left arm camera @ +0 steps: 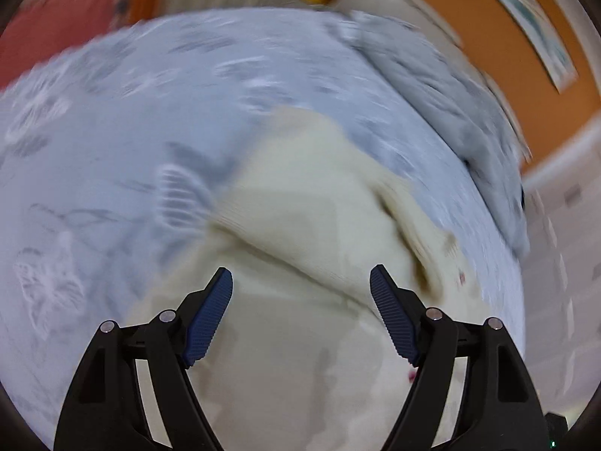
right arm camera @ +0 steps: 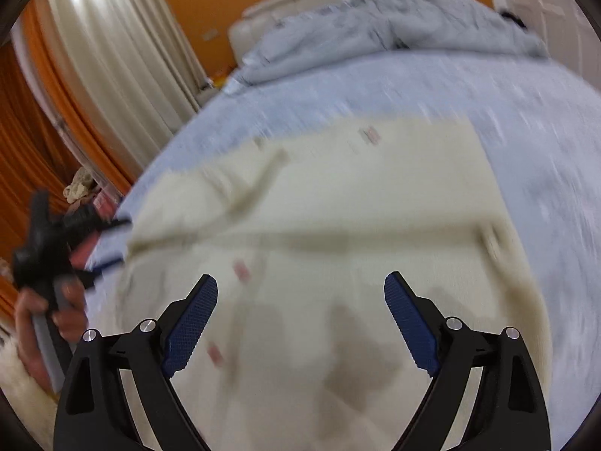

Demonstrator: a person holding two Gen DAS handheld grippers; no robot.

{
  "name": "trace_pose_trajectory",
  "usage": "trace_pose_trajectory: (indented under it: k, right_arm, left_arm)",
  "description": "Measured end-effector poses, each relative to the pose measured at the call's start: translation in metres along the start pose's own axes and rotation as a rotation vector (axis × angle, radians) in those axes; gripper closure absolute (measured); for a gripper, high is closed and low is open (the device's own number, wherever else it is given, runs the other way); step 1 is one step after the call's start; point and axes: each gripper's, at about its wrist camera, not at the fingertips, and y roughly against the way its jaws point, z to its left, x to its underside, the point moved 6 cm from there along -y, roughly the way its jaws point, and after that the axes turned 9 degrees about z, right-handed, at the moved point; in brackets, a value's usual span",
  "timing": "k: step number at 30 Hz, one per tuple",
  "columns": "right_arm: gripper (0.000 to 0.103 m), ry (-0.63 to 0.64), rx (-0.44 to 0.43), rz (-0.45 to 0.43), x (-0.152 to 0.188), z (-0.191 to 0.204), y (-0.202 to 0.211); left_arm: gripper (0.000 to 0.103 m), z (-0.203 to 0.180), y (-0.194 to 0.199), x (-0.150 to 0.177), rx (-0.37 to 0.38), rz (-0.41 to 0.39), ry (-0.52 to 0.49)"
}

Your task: Fold small clothes

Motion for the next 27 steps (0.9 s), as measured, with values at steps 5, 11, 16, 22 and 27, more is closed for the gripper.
trace_pose_trajectory:
  k: [5,11,16,22,27]
  right_arm:
    - [0.023,0.234,0.082,0.032,-0.065,0.079,-0.061]
    - [0.072,0.353,0.247,0.193,-0.083,0.114,-0.155]
    - [0.094,-0.058,-0.007,0.112,-0.105,0.055,-0.124]
    - [0.103,-0.487,-0.131,0.105,-0.019,-0.069,-0.092]
    - [0.082,-0.523,-0.204,0.055,-0.009,-0.087,-0.080]
  left_arm:
    - [0.058,0.033,-0.019,-0.019,-0.074,0.003,0.054]
    - [0.058,0.035,-0.026,-0.011,-0.123,-0.030,0.006]
    - [0.058,0.036,-0.029,-0.015,-0.134,-0.012,-0.028]
    - [0.054,0.027,-0.036,-0.011,-0.205,-0.026,-0.119]
    - [0.054,0.027,-0.033,-0.012,-0.201,-0.006,-0.097]
